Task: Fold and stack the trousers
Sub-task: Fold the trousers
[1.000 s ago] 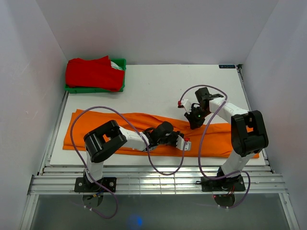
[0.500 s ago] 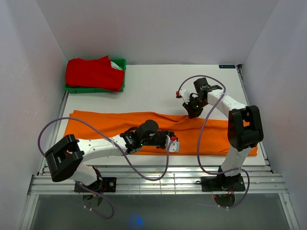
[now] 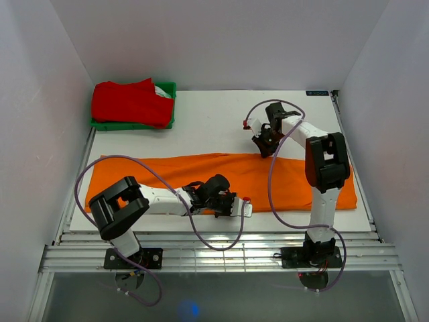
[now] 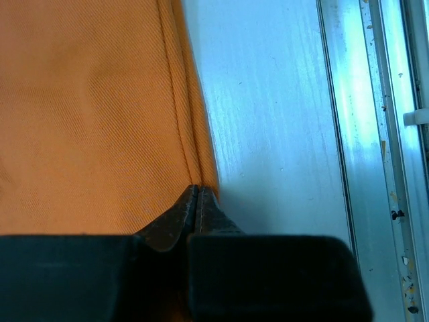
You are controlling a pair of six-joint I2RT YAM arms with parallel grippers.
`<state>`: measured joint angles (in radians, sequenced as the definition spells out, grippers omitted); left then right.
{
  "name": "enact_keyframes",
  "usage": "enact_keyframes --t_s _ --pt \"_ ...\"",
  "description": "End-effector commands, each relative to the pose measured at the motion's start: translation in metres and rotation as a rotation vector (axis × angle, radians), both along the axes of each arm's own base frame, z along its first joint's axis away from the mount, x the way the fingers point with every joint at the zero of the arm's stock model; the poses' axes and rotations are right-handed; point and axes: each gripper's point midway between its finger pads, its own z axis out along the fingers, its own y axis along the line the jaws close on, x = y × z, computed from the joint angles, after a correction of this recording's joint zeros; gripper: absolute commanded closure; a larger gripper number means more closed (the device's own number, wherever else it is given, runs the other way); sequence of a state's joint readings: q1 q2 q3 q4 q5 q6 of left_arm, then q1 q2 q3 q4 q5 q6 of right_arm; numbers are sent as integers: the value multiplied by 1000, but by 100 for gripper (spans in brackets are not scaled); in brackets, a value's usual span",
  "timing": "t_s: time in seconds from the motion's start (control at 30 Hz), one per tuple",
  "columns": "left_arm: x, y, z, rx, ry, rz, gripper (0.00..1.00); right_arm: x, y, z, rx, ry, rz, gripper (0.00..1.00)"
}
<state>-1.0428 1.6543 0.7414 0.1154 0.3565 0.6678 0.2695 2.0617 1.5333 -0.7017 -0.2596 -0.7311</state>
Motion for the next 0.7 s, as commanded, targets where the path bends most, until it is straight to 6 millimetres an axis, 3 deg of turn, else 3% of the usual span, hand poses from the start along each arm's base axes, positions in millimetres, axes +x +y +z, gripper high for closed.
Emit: enact_keyframes --t_s 0.0,0.07,0.2,0.23,0.3,0.33,0.37,0.4,0.43,0.5,0.53,0.63,0.67 --pt "-22 16 -22 88 120 -37 92 38 -6 9 -23 -105 -55 92" --pt "-32 21 -23 111 157 -65 99 47 -8 6 -37 -117 -89 92" --pt "-44 22 -18 117 209 -118 100 54 -12 0 -62 -119 -129 92" --pt "-47 21 -15 115 222 -129 98 55 -12 1 -61 -121 -130 91" --pt "-49 19 -6 109 239 -132 85 52 -9 6 -45 -113 -137 75" --pt "-49 16 1 95 243 -129 77 53 -9 17 -34 -133 -137 56" --pt "-48 12 15 63 253 -104 65 52 -8 26 -23 -144 -136 47" --pt "-46 7 25 43 257 -87 62 51 -9 35 -13 -159 -140 40" --pt "-40 -2 42 7 248 -74 61 51 -10 58 5 -201 -140 30" --pt "-37 -9 63 -24 272 -37 58 46 -18 82 35 -215 -151 23" --pt "-32 -17 77 -51 264 -23 58 44 -23 106 55 -250 -148 19" --pt "-15 -20 91 -52 289 80 57 21 -51 128 63 -207 -154 18" --pt "-9 -17 91 -43 321 123 57 15 -69 129 57 -189 -180 18"
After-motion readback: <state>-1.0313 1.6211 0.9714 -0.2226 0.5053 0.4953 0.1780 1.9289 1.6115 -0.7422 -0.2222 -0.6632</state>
